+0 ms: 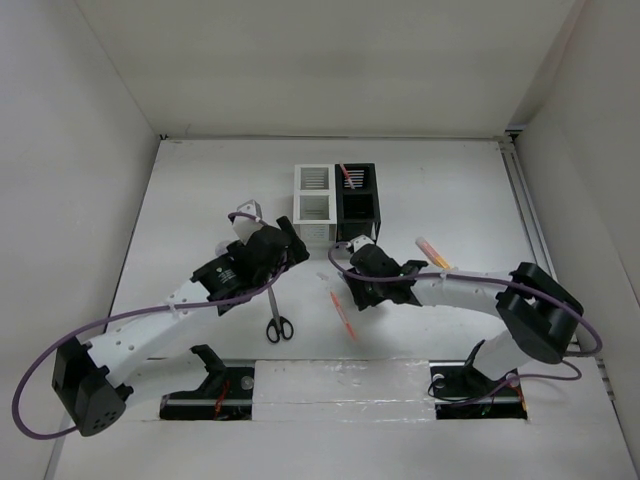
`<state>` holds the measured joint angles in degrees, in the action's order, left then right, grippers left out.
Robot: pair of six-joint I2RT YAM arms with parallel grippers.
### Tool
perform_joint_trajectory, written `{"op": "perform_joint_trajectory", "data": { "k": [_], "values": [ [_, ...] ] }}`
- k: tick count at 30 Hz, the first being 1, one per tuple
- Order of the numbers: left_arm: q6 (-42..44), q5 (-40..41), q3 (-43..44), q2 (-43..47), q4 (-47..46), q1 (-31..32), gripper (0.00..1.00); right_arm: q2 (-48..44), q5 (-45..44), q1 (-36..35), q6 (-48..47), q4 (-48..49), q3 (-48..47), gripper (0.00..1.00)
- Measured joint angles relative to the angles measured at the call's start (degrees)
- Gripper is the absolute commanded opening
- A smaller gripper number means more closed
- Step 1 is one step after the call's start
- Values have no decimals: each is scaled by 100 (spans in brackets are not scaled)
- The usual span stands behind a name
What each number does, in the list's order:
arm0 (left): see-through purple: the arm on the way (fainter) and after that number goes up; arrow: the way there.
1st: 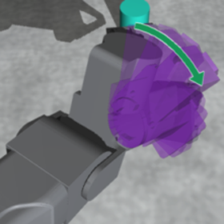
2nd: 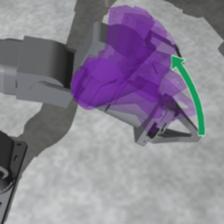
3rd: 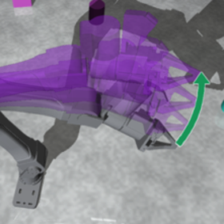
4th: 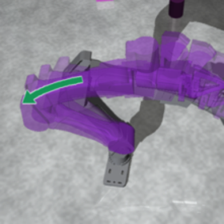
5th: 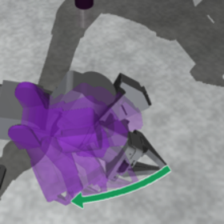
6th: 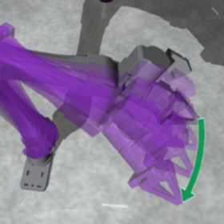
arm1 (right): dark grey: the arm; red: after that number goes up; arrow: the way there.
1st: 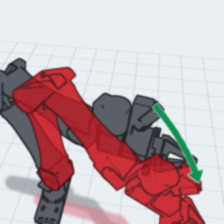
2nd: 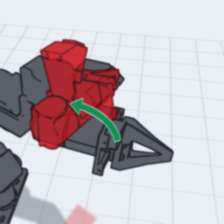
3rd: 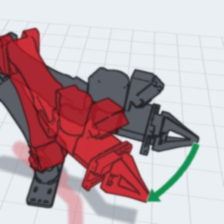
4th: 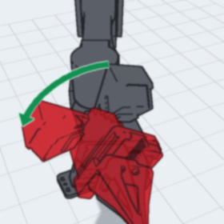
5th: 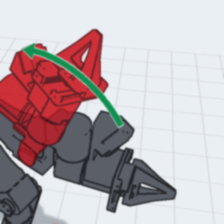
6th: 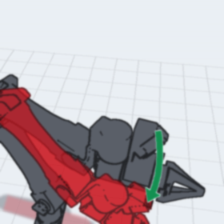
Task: Sort the stationery into containers
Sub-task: Pick up the pen from the center of the board.
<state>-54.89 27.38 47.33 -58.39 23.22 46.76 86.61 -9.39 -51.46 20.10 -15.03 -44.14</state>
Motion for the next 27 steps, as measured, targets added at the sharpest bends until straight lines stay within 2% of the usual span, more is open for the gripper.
{"op": "perform_joint_trajectory", "data": {
  "k": [5,8,17,19,23,24,27],
  "values": [
    [13,4,-9,118,-15,0,100,131,-33,0,-48,9,-92,53],
    [22,4,-13,195,-15,0,100,173,-61,0,-68,0,-116,46],
    [37,11,-22,251,-17,0,100,304,-74,-52,-127,-28,-236,44],
    [37,11,-37,264,-22,0,100,361,-92,-74,-144,-94,-308,37],
    [37,11,-59,286,-22,0,100,505,-116,-127,-173,-151,-463,30],
    [37,9,-61,299,-13,0,100,520,-116,-140,-170,-153,-479,25],
    [37,13,-72,348,-7,0,100,538,-111,-155,-166,-146,-496,20]
  ]
}}
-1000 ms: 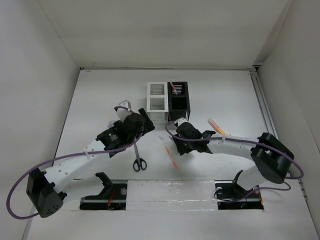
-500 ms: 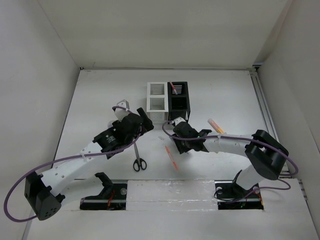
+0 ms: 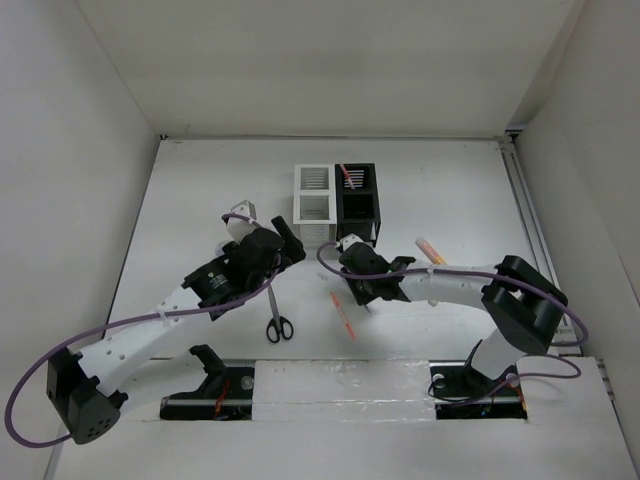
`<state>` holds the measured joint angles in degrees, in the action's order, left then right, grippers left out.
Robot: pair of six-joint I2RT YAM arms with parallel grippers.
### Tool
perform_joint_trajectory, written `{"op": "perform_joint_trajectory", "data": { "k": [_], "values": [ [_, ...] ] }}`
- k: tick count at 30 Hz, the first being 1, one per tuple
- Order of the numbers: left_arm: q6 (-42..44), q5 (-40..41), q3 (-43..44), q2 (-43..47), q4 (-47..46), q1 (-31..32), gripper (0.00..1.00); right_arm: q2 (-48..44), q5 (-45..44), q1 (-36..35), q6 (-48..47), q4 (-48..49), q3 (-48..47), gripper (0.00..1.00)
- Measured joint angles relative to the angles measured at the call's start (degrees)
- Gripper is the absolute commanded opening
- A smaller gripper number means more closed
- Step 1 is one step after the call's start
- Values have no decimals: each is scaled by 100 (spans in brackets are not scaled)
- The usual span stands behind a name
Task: Sort the stationery into containers
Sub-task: Pick up the pen from the center of the board, then close the pen cap on the pen.
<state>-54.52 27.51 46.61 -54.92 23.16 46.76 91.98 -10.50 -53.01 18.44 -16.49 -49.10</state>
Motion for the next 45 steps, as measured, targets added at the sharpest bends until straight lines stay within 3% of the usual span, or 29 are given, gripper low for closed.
{"op": "perform_joint_trajectory", "data": {
  "k": [8,19,29,32,38,45],
  "values": [
    [2,37,0,57,28,0,100,7,15,-44,0,0,-4,0],
    [0,39,0,79,50,0,100,-61,-42,-157,-46,-214,-114,0],
    [-251,-17,0,63,155,0,100,-1902,-619,-411,85,-1036,-730,0],
    [-433,-101,20,-269,166,17,100,-2435,-1019,-409,140,-1287,-745,0],
    [-953,-295,444,-1777,232,431,100,-2994,-1641,-409,225,-1757,-765,0],
    [-1375,-420,721,-2586,293,455,100,-3532,-2055,-407,295,-1961,-769,0]
  ]
}}
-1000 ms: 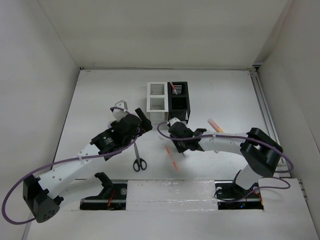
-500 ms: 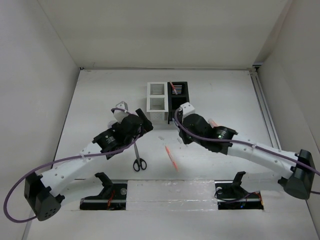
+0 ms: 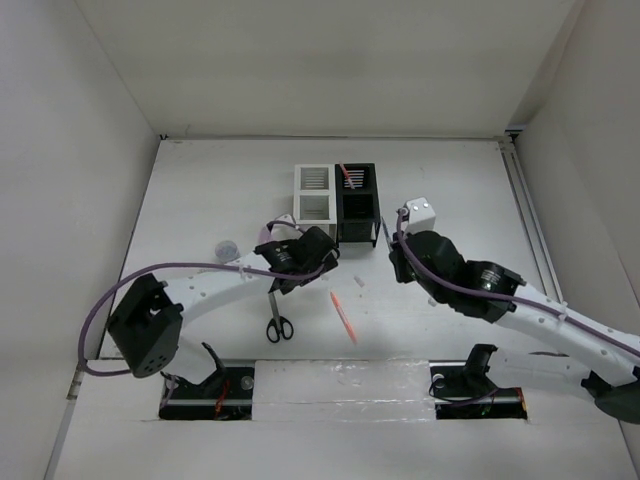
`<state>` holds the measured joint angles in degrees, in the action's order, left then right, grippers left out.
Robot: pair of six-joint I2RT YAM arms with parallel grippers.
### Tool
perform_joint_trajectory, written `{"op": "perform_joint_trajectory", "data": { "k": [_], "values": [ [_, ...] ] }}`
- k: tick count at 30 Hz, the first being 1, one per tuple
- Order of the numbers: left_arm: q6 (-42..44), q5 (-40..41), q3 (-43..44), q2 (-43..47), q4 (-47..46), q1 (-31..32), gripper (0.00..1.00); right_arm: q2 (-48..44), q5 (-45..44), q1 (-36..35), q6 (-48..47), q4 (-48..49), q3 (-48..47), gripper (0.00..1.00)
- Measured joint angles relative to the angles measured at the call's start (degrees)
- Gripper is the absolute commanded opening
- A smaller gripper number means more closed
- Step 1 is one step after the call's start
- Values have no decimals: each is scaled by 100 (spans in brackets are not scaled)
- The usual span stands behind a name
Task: Sort the stationery into containers
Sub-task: Close the pen cap on the pen.
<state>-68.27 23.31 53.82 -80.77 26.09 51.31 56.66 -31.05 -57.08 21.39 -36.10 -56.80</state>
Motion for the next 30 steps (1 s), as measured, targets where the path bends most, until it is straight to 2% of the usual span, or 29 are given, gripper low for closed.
{"op": "perform_joint_trajectory", "data": {
  "k": [10,17,20,24,30],
  "values": [
    [-828,-72,914,-1340,365,223,97,-518,142,0,-57,74,-13,0],
    [-1353,72,1012,-1530,745,223,91,-774,654,-2,-179,295,66,0],
    [-1475,129,1281,-1827,940,223,86,-793,809,0,-227,439,114,0],
    [-1606,186,1453,-2240,1001,221,85,-789,1064,-4,-264,540,199,0],
    [-1690,210,1451,-2326,1084,87,79,-793,1272,-74,-345,754,321,0]
  ]
}}
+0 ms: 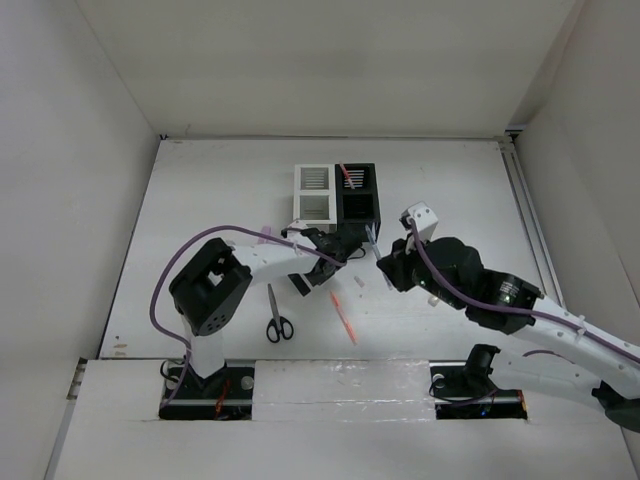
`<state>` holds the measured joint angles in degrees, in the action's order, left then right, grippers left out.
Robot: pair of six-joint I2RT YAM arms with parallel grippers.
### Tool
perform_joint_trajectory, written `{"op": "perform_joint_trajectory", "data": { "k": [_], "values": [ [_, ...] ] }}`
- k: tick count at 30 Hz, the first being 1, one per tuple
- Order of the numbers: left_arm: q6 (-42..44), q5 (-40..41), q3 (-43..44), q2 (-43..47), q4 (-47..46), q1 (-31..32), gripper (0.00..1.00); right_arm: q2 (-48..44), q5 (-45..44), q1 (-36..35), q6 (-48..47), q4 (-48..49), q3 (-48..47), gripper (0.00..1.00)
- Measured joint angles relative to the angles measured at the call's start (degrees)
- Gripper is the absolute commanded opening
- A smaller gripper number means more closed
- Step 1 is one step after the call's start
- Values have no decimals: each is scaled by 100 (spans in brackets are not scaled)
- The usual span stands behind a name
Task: Sort the stationery into containers
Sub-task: Close the pen cap on the pen.
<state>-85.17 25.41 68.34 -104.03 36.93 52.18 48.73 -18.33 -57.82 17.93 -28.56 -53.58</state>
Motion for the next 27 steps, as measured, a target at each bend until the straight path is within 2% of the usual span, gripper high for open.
{"op": "perform_joint_trajectory", "data": {
  "k": [8,18,27],
  "values": [
    [-50,50,76,-94,96,-90,71,-15,184,-2,-46,74,109,0],
    [-190,59,509,-452,538,26,71,-227,219,-2,-57,214,127,0],
    [-306,55,802,-713,929,138,63,-444,254,-2,-61,260,212,0]
  ]
}}
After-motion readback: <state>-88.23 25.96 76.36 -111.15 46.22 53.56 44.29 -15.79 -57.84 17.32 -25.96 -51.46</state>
